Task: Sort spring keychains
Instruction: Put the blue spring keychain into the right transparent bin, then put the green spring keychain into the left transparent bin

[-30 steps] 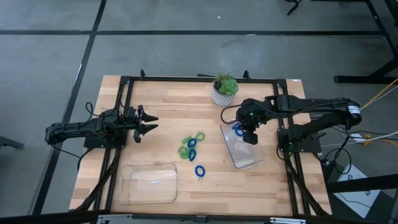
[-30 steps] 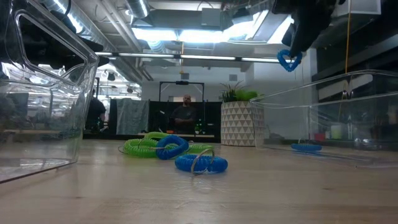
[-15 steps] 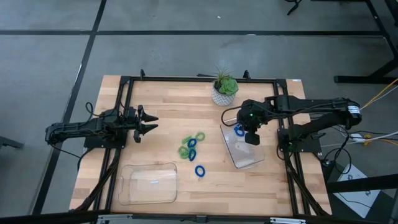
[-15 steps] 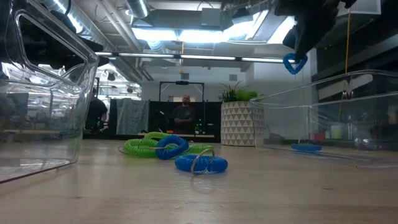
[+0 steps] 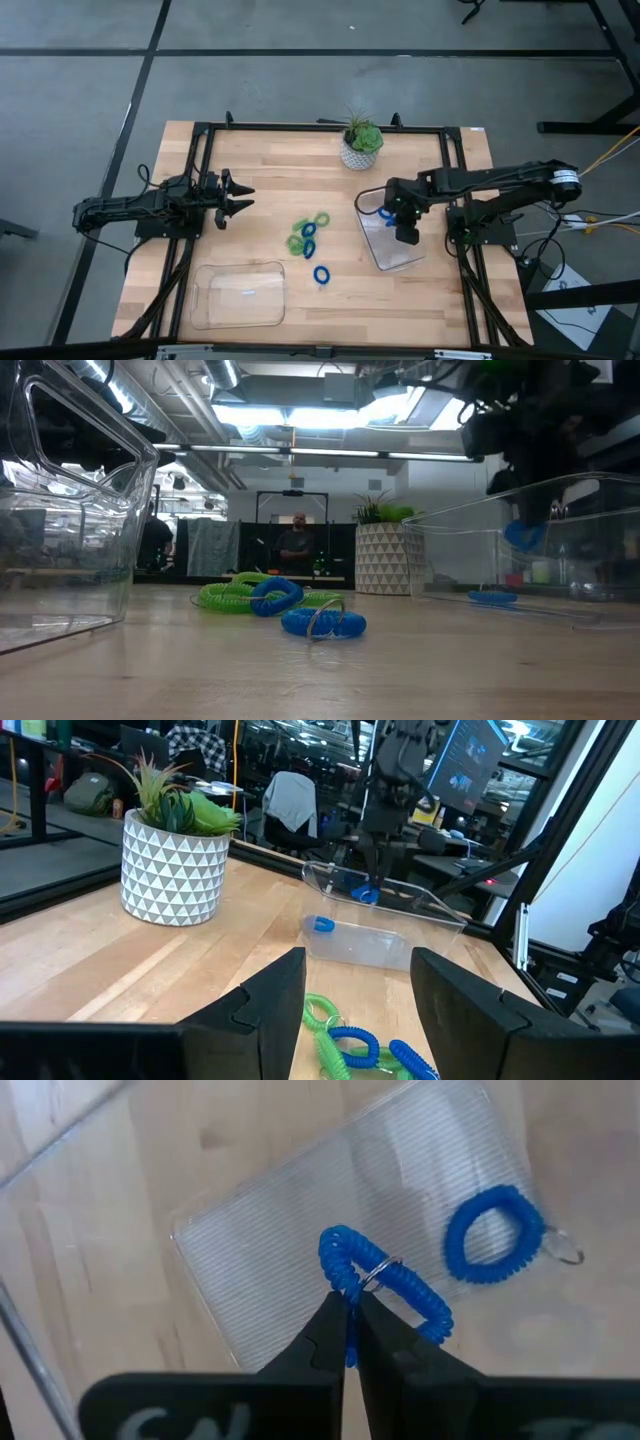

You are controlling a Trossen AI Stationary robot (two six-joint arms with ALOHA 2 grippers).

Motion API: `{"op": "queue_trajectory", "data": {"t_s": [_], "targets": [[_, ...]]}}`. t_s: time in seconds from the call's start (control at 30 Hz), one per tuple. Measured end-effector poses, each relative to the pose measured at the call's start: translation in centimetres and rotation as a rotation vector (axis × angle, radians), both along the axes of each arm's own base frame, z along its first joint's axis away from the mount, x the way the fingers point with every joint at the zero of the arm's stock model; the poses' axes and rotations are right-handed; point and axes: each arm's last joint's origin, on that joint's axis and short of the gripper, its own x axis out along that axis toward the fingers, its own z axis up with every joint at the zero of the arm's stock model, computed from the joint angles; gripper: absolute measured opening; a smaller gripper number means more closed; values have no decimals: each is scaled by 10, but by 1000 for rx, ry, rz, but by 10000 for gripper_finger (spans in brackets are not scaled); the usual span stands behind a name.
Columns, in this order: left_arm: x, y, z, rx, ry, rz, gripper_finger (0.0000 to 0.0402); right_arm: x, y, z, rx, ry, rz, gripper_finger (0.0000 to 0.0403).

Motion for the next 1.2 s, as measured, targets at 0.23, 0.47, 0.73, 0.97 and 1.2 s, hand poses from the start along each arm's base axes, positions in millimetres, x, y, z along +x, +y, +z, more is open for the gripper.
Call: {"op": "queue_trajectory", "data": {"t_s": [0.23, 0.47, 0.73, 0.97, 1.2], "targets": [[0, 0, 0, 0, 0, 0, 178, 1, 0, -1, 7, -18, 8, 16], [0, 0, 0, 0, 0, 0, 178, 3, 0, 0, 4, -38, 12, 19], [0, 0, 0, 0, 0, 0, 178, 3, 0, 0, -4, -41, 31, 97], [0, 0, 0, 0, 0, 0, 178, 3, 0, 0, -4, -42, 32, 174], [0, 0, 0, 0, 0, 0, 178, 10, 0, 3, -4, -126, 34, 194]]}}
